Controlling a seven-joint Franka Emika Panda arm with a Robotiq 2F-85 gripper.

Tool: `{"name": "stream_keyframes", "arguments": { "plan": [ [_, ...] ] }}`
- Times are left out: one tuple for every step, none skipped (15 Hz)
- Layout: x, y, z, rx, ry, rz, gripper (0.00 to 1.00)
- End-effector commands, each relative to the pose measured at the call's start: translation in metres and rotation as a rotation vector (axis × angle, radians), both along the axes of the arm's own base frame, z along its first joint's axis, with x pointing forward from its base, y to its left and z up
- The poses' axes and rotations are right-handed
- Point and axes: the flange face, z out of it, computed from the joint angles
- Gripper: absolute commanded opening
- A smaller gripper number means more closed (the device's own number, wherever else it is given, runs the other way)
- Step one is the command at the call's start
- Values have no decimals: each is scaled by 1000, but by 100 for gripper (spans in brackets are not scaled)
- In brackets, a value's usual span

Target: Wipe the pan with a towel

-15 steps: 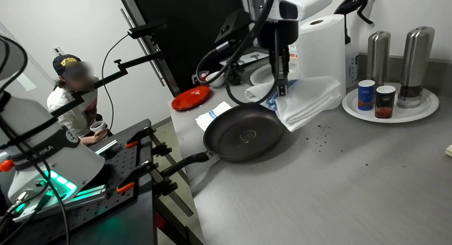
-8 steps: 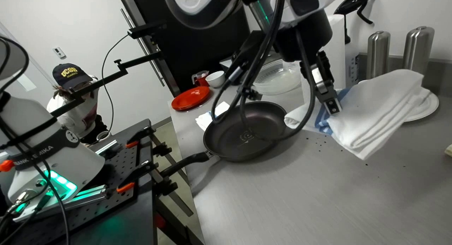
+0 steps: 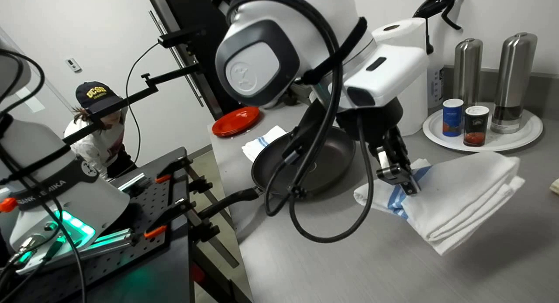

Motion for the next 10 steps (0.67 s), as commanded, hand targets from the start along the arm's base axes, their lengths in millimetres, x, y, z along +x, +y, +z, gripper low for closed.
{"name": "stream_keyframes", "arguments": {
  "plan": [
    [6, 3, -25, -19, -10, -36, 3],
    [5, 2, -33, -20, 0, -45, 3],
    [4, 2, -40, -21, 12, -54, 3],
    [4, 1, -46, -20, 23, -61, 3],
    [3, 1, -52, -21, 31, -66, 3],
    [3, 1, -58, -21, 38, -71, 3],
    [3, 0, -62, -22, 44, -74, 3],
    [3, 0, -66, -21, 49, -77, 3],
    [3, 0, -69, -22, 52, -79, 3],
    [3, 0, -71, -17, 56, -82, 3]
  ]
}}
